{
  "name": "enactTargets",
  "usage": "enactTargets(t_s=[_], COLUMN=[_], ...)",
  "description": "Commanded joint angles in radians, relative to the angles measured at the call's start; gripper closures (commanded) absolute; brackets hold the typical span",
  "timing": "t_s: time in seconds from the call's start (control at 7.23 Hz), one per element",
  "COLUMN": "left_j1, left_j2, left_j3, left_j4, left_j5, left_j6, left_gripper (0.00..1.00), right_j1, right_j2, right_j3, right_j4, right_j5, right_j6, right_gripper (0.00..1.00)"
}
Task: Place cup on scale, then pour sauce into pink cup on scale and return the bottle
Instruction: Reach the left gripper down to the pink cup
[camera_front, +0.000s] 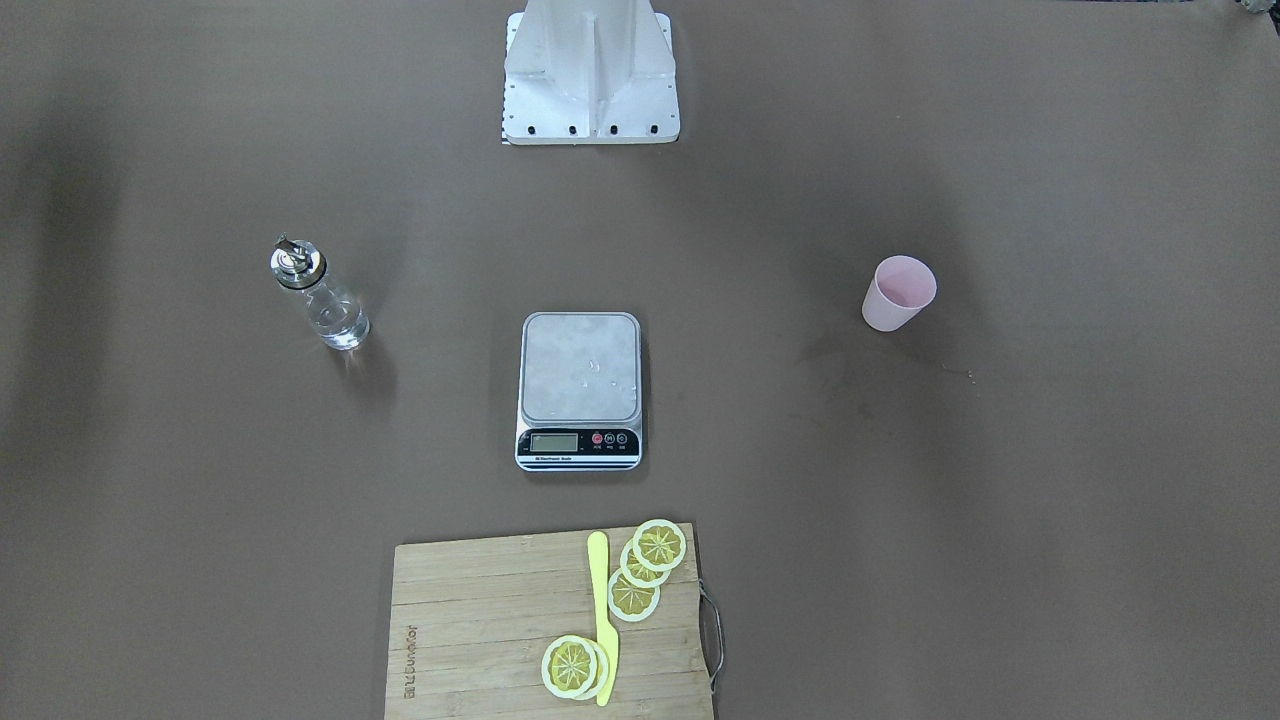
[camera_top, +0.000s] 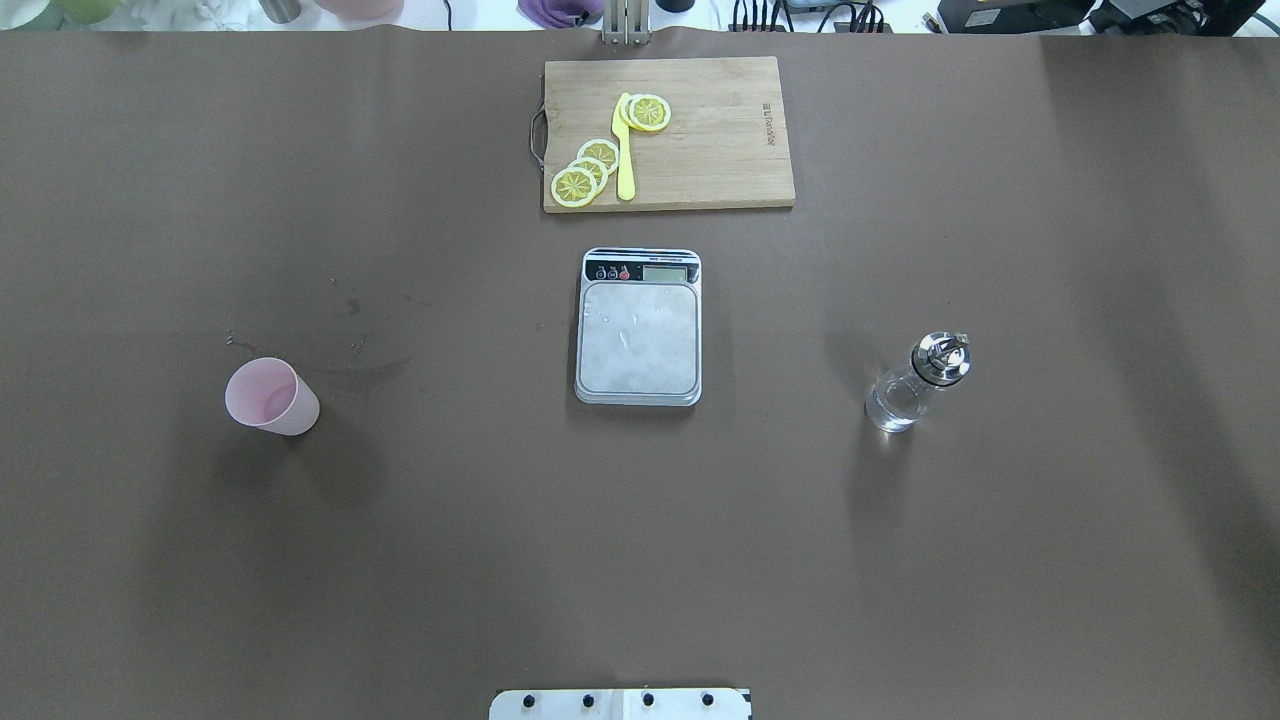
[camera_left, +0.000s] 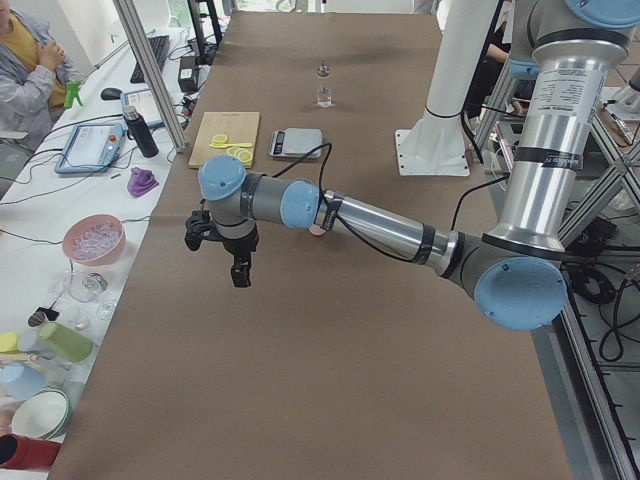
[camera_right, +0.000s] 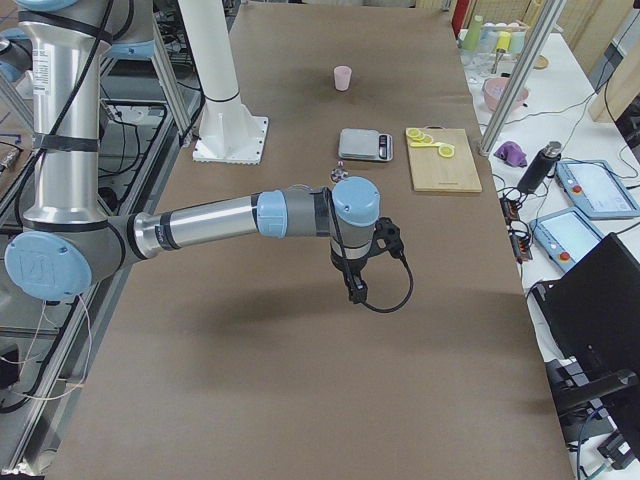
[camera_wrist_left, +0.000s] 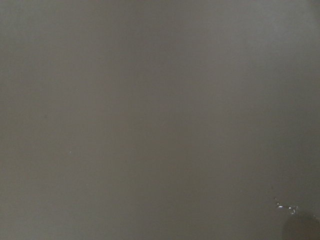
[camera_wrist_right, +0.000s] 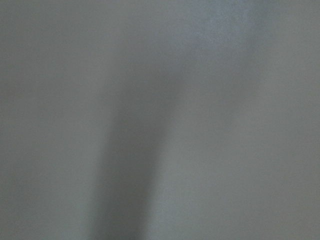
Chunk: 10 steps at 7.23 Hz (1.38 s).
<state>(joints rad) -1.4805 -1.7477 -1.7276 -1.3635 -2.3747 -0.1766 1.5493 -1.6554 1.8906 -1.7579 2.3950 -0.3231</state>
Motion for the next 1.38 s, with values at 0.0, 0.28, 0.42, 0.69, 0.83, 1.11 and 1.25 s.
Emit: enactTargets(t_s=[0.0,0.28,0.42,0.69,0.83,1.11,1.25], left_j1=[0.009,0.076,0.097,0.12,0.216,0.351,0.434], left_j2=[0.007,0.005,0.02,0.019,0.008,0.008,-0.043], left_j3=[-0.085,-0.147,-0.176,-0.147,-0.112,-0.085,-0.119], left_j4=[0.111,0.141,0.135,0.12,-0.017,-0.208,-0.227], left_j5=[0.021,0.009,0.006,-0.047,-0.043,0.0,0.087], left_j6=[-0.001,-0.012,-0.012,-0.003,-0.007,-0.169,-0.343], left_gripper=[0.02,0.02,0.02,0.02,0.02,0.02,0.02], right_j1=[0.0,0.0,0.0,0.0,0.0,-0.002,-0.003], right_j2=[-0.003,-0.003,-0.006,-0.01,-0.012,-0.014,-0.009], right_j3=[-0.004,-0.004,-0.002,-0.004,-0.004,-0.031,-0.033], right_j4=[0.0,0.0,0.0,0.0,0.0,-0.002,0.0], right_j5=[-0.011,-0.011,-0.011,-0.008,-0.008,-0.004,-0.002], right_j6=[0.003,0.003,0.003,0.003,0.003,0.004,-0.005], right_gripper=[0.0,0.0,0.0,0.0,0.0,0.0,0.0])
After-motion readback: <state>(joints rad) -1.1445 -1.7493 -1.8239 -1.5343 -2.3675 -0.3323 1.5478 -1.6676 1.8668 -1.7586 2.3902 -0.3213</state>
